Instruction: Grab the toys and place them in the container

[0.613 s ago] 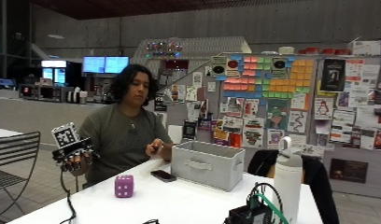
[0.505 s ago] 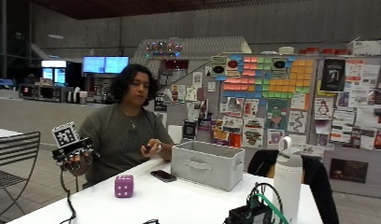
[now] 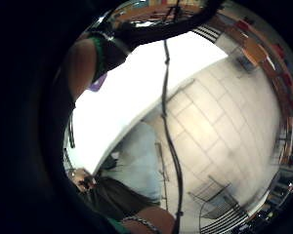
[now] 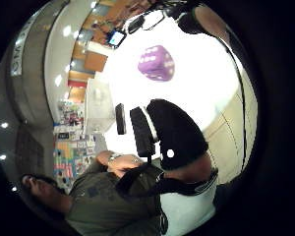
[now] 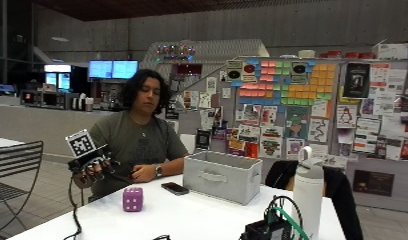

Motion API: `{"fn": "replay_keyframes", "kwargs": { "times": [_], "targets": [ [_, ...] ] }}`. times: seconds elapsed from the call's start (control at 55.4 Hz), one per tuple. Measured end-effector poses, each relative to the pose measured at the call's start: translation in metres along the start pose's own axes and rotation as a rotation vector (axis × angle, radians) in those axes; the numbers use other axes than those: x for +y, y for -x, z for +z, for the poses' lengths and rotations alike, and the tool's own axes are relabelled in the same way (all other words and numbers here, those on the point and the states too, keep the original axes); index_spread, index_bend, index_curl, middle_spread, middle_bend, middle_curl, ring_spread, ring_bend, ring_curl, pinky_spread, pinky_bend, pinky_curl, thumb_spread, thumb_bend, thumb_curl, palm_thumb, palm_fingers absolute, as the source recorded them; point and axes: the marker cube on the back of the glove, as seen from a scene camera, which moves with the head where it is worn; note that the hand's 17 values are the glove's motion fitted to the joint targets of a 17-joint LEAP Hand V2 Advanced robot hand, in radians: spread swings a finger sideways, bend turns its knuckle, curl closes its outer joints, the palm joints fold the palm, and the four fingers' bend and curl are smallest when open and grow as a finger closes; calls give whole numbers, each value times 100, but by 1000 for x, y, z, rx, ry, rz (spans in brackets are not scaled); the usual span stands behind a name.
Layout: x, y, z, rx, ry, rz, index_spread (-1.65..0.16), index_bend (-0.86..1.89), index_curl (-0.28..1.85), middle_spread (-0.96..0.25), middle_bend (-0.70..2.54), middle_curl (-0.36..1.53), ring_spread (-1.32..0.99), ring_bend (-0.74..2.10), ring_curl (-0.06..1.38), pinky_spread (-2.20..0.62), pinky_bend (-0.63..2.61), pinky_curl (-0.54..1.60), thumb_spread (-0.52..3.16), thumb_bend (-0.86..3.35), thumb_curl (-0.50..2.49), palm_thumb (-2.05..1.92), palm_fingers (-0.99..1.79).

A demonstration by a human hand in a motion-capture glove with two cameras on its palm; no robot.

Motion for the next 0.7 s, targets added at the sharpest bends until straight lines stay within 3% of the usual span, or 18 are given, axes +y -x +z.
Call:
{"fn": "replay_keyframes", "kwargs": {
  "times": [0.09, 0.18, 0.289, 0.379, 0.469, 0.541, 0.613, 0.631, 0.649, 0.703],
  "targets": [
    [0, 15, 8, 3, 258, 25, -38, 18, 27, -9, 18, 18, -17, 43, 16, 0, 64, 27, 144, -2, 15, -4, 31],
    [-33, 29, 36, 12, 149, -10, -39, 18, 28, -10, 18, 19, -18, 45, 17, 0, 66, 28, 144, -2, 16, -3, 31],
    [-43, 48, 63, 28, 282, -31, -39, 19, 29, -10, 19, 21, -19, 48, 18, -1, 67, 30, 145, -2, 17, -3, 30],
    [-73, 60, 96, 49, 142, -33, -39, 19, 31, -10, 18, 22, -20, 49, 19, -1, 68, 30, 144, -1, 18, -1, 30],
    [-77, 66, 125, 58, 265, -155, -42, 27, 34, -12, 19, 23, -21, 42, 17, -2, 67, 30, 136, -1, 21, 2, 30],
    [-82, 70, 138, 126, 171, -159, -45, 42, 38, -15, 19, 24, -22, 34, 15, -2, 65, 30, 130, 1, 24, 8, 34],
    [-88, 74, 144, 170, 8, -73, -45, 49, 40, -20, 18, 23, -28, 43, 16, -8, 66, 28, 126, 2, 26, 15, 60],
    [-88, 73, 145, 174, -4, -91, -45, 49, 40, -21, 20, 24, -30, 46, 16, -11, 66, 28, 126, 2, 27, 16, 67],
    [-87, 72, 146, 177, -3, -127, -44, 45, 39, -23, 23, 25, -33, 60, 21, -19, 73, 30, 128, 5, 28, 21, 96],
    [-82, 68, 148, 176, -22, -197, -42, 38, 37, -27, 27, 27, -37, 74, 24, -29, 74, 29, 132, 8, 29, 27, 118]
  ]
}}
